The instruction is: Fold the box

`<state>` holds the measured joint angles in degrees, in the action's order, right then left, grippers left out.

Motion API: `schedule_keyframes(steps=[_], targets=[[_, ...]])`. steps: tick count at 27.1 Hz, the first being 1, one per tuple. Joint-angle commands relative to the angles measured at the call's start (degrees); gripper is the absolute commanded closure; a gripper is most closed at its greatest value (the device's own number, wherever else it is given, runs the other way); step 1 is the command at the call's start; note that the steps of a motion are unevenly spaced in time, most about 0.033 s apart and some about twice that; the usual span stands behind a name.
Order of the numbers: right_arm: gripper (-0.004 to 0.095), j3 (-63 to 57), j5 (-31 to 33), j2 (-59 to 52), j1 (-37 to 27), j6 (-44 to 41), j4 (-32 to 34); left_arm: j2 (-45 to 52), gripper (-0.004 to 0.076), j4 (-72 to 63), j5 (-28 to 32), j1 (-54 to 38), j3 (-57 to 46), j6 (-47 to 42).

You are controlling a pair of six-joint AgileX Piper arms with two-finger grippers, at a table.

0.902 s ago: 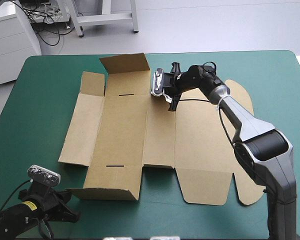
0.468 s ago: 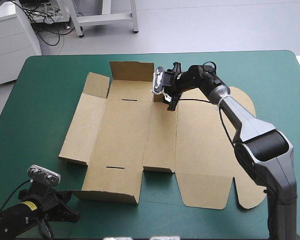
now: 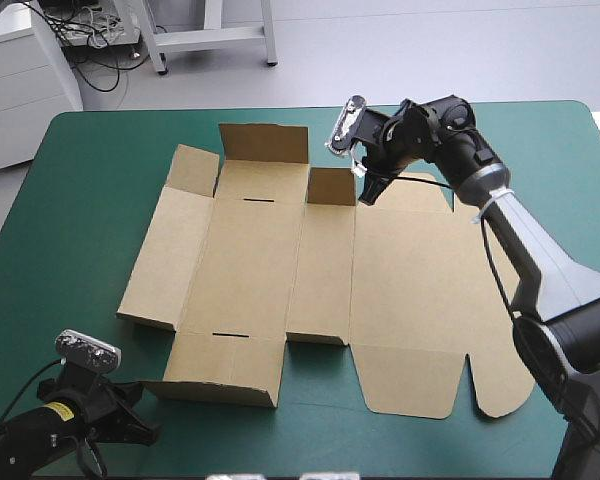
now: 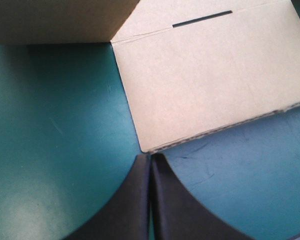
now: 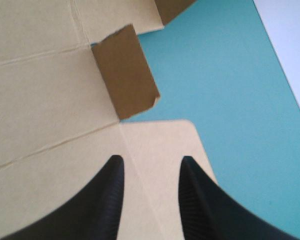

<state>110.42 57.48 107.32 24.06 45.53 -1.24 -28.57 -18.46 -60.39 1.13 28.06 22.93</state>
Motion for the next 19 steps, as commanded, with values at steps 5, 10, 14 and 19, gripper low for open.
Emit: schedule_keyframes(steps=[5, 10, 14, 19], targets=[[0.0926, 1.67, 14.0, -6.39, -1.62, -26.47, 9.24, -0.33, 0.0756, -1.58, 2.31, 0.26, 1.84, -0.47], [0.0926, -2.32, 14.0, -8.11, -5.37, -31.55, 4.66, -0.33, 0.0756, -1.22, 2.54, 0.26, 2.2, -0.38], [0.0926, -8.23, 14.0, -9.95, -8.71, -31.71, 2.03, -0.33, 0.0756, -1.64, 2.65, 0.26, 2.2, -0.38], [0.0926, -17.04, 11.98, -14.39, -11.66, -31.51, 2.03, -0.33, 0.0756, -2.76, 2.65, 0.26, 2.2, -0.06]])
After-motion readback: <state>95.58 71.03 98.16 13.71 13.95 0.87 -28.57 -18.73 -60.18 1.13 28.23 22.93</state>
